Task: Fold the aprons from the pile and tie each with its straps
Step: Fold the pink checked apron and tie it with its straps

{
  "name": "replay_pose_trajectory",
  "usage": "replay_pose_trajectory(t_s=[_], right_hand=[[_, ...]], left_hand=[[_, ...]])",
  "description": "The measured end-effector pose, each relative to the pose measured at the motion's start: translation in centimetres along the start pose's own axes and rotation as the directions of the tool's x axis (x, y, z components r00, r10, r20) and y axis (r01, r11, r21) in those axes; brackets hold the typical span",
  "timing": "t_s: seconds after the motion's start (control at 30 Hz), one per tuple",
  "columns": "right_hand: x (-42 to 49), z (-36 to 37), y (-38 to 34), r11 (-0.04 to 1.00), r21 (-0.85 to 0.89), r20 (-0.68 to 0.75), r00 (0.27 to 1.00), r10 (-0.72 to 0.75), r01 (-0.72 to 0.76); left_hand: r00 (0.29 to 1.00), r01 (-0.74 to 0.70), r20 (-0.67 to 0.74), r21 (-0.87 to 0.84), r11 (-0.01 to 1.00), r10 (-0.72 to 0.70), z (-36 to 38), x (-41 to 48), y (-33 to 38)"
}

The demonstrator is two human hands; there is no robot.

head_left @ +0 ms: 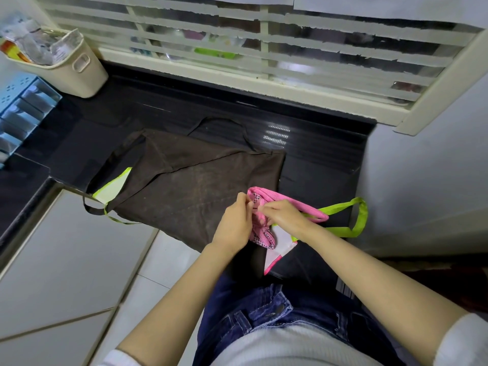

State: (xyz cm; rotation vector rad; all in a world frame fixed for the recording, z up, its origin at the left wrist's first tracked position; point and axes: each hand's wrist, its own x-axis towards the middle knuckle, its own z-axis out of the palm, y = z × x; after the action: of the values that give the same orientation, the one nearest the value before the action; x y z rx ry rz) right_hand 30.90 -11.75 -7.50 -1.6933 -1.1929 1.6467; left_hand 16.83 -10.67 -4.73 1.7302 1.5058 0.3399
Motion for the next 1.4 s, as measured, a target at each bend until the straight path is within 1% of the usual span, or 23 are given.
replay_pose_trajectory(t_s=[0.07,0.1,0.17,0.27,0.33,0.43,0.57,0.67,0.73,0.87,1.0,1.07,1.1,1.17,1.27,1.4], right_hand=[[0.2,0.0,0.2,1.000,0.003,0.001,1.000,0.016,-0.016],[0.2,0.0,0.1,1.000,0.004,-0.002,1.000,0.017,-0.017],[0.2,-0.1,0.1,1.000,0.017,0.003,1.000,0.010,-0.010],[0.0,-0.3,0.2,0.995,0.097,0.043,0.999,0.005,-0.009],[-0.2,-0.3,0.4,0.991,0.135,0.060,0.998,0.010,-0.018],[-0.4,-0.5,0.5,0.987,0.158,0.089,0.996,0.017,-0.031],[-0.7,-0.8,0.7,0.983,0.183,0.109,0.994,0.001,-0.021],[-0.8,-0.9,0.7,0.986,0.164,0.113,0.994,-0.004,-0.015],[-0.9,-0.8,0.7,0.985,0.171,0.113,0.994,-0.008,-0.011],[-1.3,-0.9,0.6,0.986,0.165,0.128,0.991,-0.033,0.011],[-1.2,-1.3,0.3,0.998,0.040,0.115,0.992,-0.045,0.040],[-1.2,-1.6,0.1,0.995,-0.063,0.061,0.996,-0.068,0.072],[-1.3,-1.7,0.0,0.985,-0.140,0.022,0.994,-0.103,0.105],[-1.3,-1.7,-0.1,0.933,-0.313,-0.042,0.979,-0.201,0.178],[-1.4,-1.2,-0.5,0.813,-0.533,-0.072,0.944,-0.321,0.236],[-2.0,-0.3,-1.5,0.701,-0.664,-0.014,0.934,-0.357,0.258]], left_hand=[[0.999,0.034,-0.007,0.098,0.995,-0.034,-0.1,0.0,-0.6],[0.999,0.044,0.001,0.097,0.994,-0.045,-0.1,-0.1,-0.9],[0.997,0.072,0.037,0.029,0.997,-0.073,0.1,-0.2,-1.3],[0.987,0.135,0.103,-0.116,0.984,-0.123,0.1,-0.2,-1.7],[0.988,0.104,0.130,-0.132,0.986,-0.086,0.1,-0.1,-1.9],[0.990,0.029,0.143,-0.069,0.997,-0.019,0.4,-0.3,-2.1],[0.994,-0.029,0.097,-0.122,0.992,0.041,1.3,-0.6,-2.2],[0.997,-0.037,0.063,-0.151,0.988,0.047,1.7,-0.6,-2.3],[0.998,-0.021,0.053,-0.119,0.993,0.027,1.7,-0.5,-2.3],[0.997,0.022,0.079,0.049,0.999,-0.026,1.4,-0.3,-2.2],[0.994,0.042,0.091,0.154,0.987,-0.056,1.0,-0.3,-1.7],[0.994,0.044,0.089,0.161,0.986,-0.059,1.0,-0.2,-1.6],[0.994,0.047,0.088,0.155,0.987,-0.061,1.1,-0.2,-1.6],[0.994,0.038,0.095,0.150,0.988,-0.053,1.1,-0.2,-1.4],[0.997,0.028,0.075,0.100,0.995,-0.036,1.5,-0.3,-1.4],[0.999,0.049,-0.009,-0.086,0.995,-0.050,2.1,-0.7,-1.7]])
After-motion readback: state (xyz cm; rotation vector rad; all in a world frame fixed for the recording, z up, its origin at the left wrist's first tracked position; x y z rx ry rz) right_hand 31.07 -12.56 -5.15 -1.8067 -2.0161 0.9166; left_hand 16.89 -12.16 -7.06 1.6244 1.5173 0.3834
